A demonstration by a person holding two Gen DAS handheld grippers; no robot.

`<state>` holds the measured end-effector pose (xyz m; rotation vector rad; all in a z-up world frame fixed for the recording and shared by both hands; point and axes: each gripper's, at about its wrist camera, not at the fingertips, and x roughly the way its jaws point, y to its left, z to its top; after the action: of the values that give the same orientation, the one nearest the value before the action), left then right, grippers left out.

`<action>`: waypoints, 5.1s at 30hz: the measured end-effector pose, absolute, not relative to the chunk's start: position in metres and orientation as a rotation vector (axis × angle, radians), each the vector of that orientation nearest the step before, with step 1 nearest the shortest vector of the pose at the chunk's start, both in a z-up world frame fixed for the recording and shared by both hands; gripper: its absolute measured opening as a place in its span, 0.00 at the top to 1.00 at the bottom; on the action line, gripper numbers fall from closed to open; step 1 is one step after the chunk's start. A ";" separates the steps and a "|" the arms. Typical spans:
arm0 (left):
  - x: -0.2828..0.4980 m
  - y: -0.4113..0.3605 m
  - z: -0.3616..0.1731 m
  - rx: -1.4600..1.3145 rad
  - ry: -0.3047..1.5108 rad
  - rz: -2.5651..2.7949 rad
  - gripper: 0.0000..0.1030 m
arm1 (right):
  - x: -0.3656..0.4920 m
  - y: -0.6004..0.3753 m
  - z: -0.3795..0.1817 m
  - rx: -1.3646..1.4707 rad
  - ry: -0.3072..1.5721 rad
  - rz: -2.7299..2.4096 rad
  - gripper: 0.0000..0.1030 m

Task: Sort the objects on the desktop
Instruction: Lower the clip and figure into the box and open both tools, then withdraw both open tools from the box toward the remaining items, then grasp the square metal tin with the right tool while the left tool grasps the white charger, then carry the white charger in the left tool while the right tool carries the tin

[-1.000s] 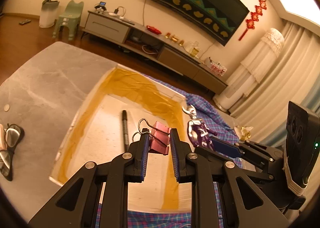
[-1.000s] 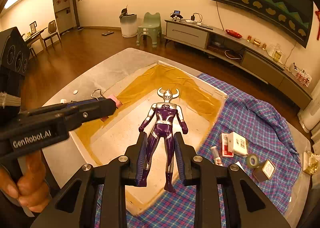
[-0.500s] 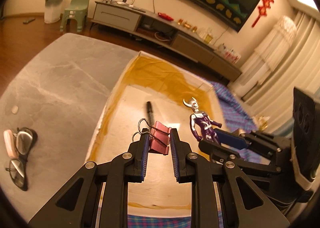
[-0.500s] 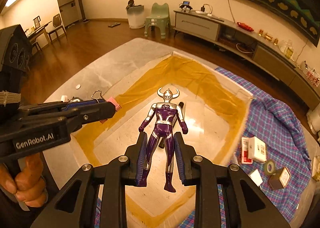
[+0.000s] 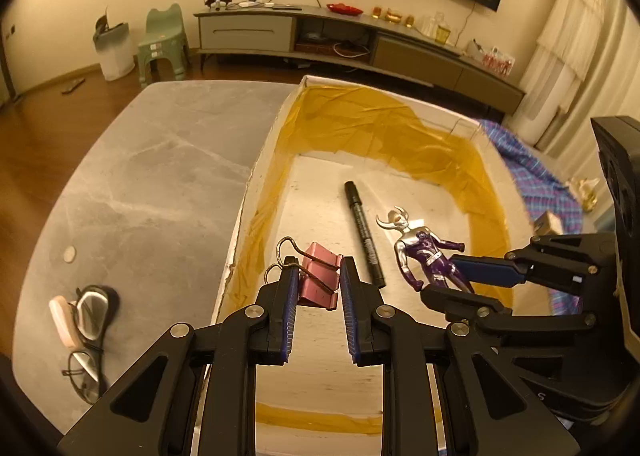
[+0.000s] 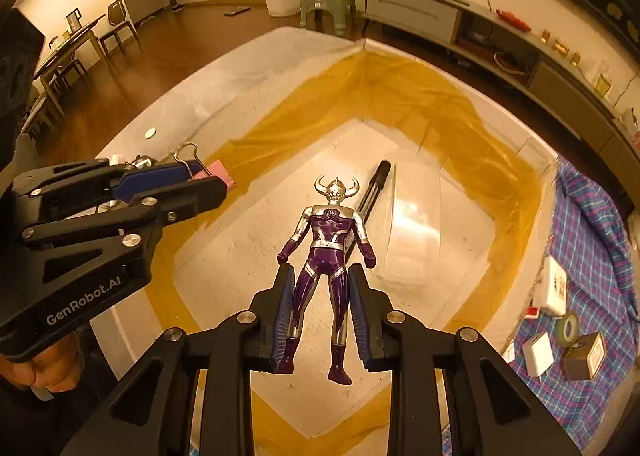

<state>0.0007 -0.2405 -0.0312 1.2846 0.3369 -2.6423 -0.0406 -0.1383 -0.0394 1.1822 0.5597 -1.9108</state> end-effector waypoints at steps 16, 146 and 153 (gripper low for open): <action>-0.015 -0.231 -0.047 1.391 0.158 -2.568 0.79 | -0.050 -0.140 -0.064 1.315 0.596 -1.829 0.72; -0.142 0.056 -0.106 1.513 0.162 -2.830 0.51 | -0.188 0.179 -0.095 1.302 0.081 -2.232 0.39; -0.117 0.057 -0.090 1.480 0.157 -2.832 0.51 | -0.167 0.177 -0.082 1.264 0.097 -2.219 0.39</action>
<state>-0.1165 0.0570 -0.0896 1.4798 0.1572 -2.8323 -0.1670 0.1770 -0.0824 1.2640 0.0973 -2.2193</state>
